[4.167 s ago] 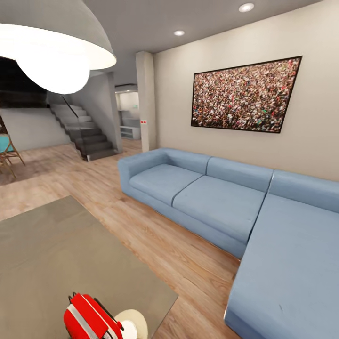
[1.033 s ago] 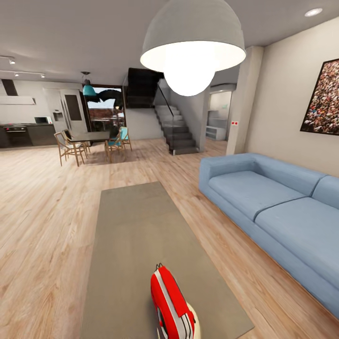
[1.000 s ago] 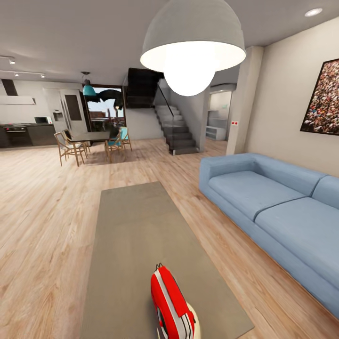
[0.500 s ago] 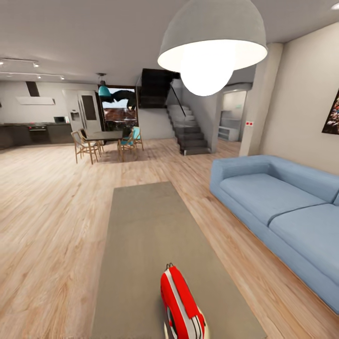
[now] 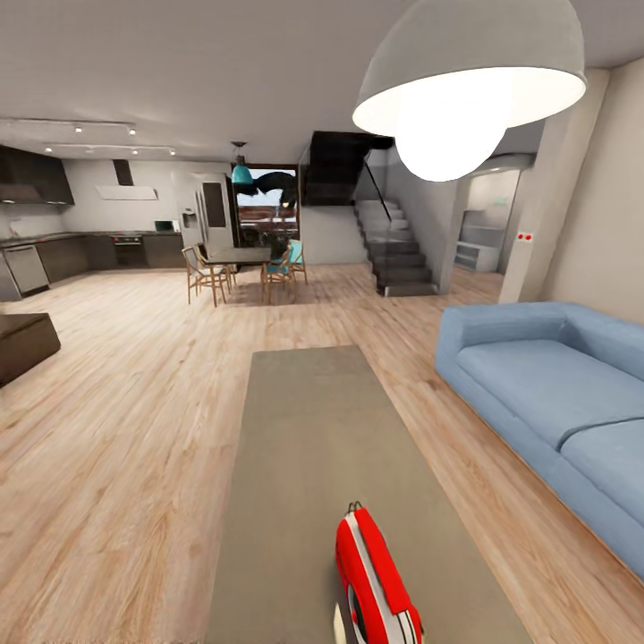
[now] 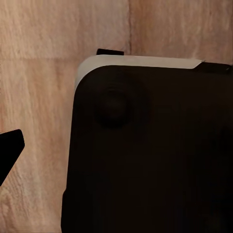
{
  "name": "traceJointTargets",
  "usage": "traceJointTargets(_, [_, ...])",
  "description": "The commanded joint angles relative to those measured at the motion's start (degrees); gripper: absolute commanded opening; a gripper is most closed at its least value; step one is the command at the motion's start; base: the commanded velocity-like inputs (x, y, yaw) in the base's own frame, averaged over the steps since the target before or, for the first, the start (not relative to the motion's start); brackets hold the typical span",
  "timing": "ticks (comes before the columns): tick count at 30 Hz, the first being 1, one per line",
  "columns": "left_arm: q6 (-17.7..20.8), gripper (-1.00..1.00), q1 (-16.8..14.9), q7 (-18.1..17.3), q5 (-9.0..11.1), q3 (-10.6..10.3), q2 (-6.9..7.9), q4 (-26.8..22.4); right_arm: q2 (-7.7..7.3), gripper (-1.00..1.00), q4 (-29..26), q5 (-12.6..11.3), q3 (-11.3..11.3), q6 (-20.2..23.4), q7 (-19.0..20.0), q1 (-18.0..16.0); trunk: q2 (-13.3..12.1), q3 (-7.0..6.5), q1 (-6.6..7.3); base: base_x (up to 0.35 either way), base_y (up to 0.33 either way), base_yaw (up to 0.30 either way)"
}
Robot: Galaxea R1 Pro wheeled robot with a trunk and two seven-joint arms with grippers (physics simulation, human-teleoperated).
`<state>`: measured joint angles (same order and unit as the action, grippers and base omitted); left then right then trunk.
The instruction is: Turn on the radio receiver that's on the table in the living room.
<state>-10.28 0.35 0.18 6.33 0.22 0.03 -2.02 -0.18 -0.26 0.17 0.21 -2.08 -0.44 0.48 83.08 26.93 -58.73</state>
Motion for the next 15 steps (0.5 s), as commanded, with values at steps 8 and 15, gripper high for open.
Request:
traceJointTargets(8, [0.1, 1.0, 0.0, 0.0, -0.1, 0.0, -0.01, 0.1, 0.0, 1.0, 0.0, -0.1, -0.1, 0.1, 0.0, 0.0, 0.0, 0.0, 0.0, 0.0, 0.0, 0.084])
traceJointTargets(15, [0.1, 1.0, 0.0, -0.1, -0.1, 0.0, 0.04, 0.1, 0.0, 1.0, 0.0, 0.0, 0.0, 0.1, 0.0, 0.0, 0.0, 0.0, 0.0, 0.0, -0.023, 0.004])
